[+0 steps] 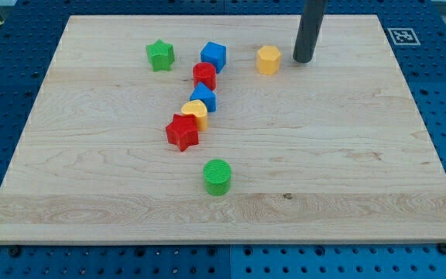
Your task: Move the yellow hexagon a bit left
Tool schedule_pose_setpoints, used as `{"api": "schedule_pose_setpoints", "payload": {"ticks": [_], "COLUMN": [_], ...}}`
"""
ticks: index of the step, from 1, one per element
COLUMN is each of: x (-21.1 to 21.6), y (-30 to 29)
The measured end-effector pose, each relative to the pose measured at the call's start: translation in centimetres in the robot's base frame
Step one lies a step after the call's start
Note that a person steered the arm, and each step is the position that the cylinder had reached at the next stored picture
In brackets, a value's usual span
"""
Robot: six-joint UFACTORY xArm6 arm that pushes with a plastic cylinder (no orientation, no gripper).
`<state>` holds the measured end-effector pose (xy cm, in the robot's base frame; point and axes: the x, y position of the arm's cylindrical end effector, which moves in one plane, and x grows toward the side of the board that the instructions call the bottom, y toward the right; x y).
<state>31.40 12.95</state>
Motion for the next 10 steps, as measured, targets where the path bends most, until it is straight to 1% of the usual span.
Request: {"api": "schedule_pose_setpoints", "payload": {"ticks": [3, 6, 8, 10], "x": [3.2, 5.1, 5.0, 1.7], "y": [-1.7, -3.0, -3.0, -3.0]}}
